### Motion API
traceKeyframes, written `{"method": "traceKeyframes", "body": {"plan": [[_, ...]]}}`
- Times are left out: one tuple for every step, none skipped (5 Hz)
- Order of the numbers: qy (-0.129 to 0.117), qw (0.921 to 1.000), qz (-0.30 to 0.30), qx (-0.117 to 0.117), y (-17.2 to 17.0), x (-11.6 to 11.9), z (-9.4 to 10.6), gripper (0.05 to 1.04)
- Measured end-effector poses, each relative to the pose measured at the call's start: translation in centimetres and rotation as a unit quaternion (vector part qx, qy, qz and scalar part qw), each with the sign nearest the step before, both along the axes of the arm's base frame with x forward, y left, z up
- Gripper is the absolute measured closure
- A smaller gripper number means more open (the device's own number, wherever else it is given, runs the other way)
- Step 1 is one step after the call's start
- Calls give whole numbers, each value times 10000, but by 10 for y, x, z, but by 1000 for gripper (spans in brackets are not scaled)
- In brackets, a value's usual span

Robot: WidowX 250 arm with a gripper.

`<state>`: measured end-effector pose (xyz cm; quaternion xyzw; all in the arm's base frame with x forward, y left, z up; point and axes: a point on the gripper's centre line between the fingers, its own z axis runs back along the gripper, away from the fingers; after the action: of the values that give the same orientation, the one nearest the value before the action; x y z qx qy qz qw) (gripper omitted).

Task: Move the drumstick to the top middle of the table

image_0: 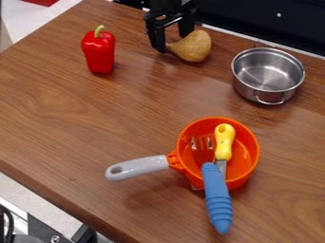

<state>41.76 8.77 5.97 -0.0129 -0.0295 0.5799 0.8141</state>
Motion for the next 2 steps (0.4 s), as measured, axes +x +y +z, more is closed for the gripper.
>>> {"method": "traceKeyframes", "body": {"plan": [[-21,10000,-29,-22,0,0,-2,83],[-123,9999,-53,-89,1,-4,10,83]]}}
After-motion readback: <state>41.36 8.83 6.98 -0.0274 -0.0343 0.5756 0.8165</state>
